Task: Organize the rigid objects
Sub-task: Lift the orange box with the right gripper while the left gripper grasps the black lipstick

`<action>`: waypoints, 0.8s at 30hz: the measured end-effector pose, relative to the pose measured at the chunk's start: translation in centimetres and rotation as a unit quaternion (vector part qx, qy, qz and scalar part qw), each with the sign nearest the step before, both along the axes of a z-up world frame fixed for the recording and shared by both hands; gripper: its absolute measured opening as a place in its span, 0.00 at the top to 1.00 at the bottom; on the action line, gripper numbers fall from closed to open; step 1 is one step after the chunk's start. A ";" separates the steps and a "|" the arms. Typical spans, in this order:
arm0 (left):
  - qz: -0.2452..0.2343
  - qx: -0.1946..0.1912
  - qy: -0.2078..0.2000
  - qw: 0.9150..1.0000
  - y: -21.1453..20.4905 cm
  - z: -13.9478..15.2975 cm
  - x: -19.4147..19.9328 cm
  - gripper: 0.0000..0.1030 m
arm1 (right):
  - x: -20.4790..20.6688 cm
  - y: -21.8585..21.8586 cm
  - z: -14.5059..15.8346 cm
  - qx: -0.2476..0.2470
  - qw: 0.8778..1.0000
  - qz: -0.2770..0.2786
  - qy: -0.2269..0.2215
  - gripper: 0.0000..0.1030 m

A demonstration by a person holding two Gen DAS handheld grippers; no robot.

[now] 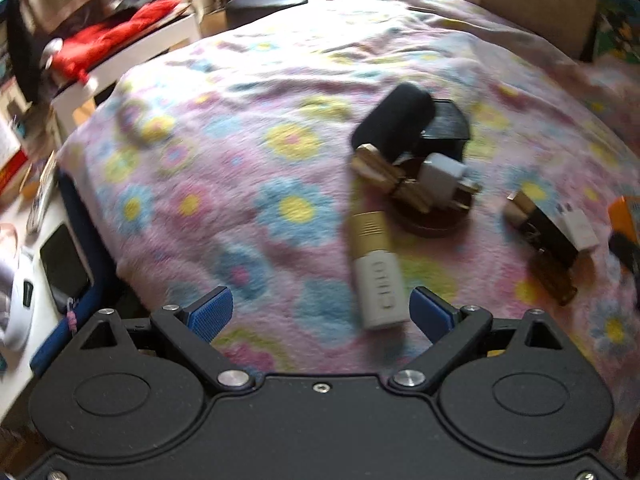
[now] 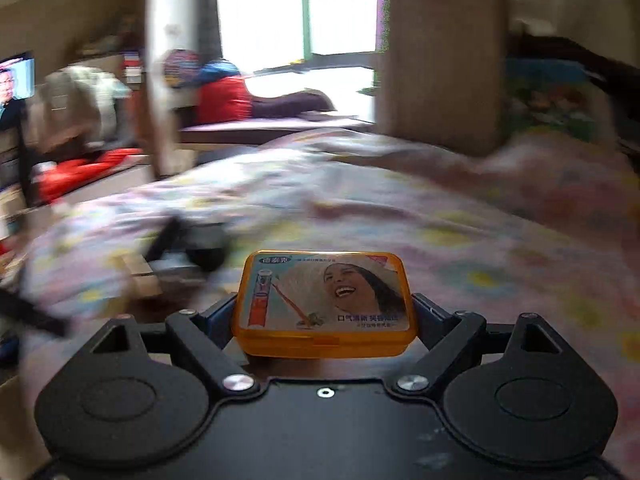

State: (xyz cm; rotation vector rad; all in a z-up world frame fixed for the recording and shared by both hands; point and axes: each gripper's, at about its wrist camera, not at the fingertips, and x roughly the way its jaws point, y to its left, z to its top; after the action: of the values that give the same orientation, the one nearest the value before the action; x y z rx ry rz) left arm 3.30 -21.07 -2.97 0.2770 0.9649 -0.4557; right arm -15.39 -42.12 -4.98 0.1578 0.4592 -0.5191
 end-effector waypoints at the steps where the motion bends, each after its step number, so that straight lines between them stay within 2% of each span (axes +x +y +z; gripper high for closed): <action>1: -0.010 0.004 -0.006 1.000 -0.7 0.0 -0.3 0.11 | 0.0 -1.2 -0.5 0.003 1.000 -0.018 0.002 0.14; 5: -0.075 0.000 -0.037 0.996 -3.8 0.1 -1.7 0.10 | -0.8 -4.6 -2.6 -0.004 0.998 -0.066 0.006 0.14; 7: -0.124 -0.003 -0.053 0.991 -5.6 0.0 -2.6 0.10 | -1.5 -5.9 -3.1 0.041 0.997 -0.064 -0.018 0.14; 12: -0.234 0.031 -0.099 0.967 -10.1 -0.6 -5.0 0.09 | -2.5 -7.0 -3.5 0.064 0.995 -0.056 -0.048 0.14; 14: -0.262 0.041 -0.108 0.958 -11.5 -0.8 -5.3 0.09 | -3.1 -7.0 -3.5 0.069 0.994 -0.053 -0.058 0.14; 19: -0.306 0.038 -0.091 0.947 -14.2 -1.1 -4.1 0.09 | -3.3 -7.7 -3.7 0.083 0.993 -0.049 -0.075 0.14; 24: -0.351 0.041 -0.073 0.933 -15.1 -1.7 -3.4 0.09 | -3.5 -7.3 -3.6 0.087 0.992 -0.048 -0.080 0.14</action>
State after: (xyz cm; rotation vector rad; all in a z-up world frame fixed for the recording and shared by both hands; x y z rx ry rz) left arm -0.12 -36.19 -4.67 0.7318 0.7183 -1.0333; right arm -18.87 -49.45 -8.63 0.3880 0.3398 -0.5565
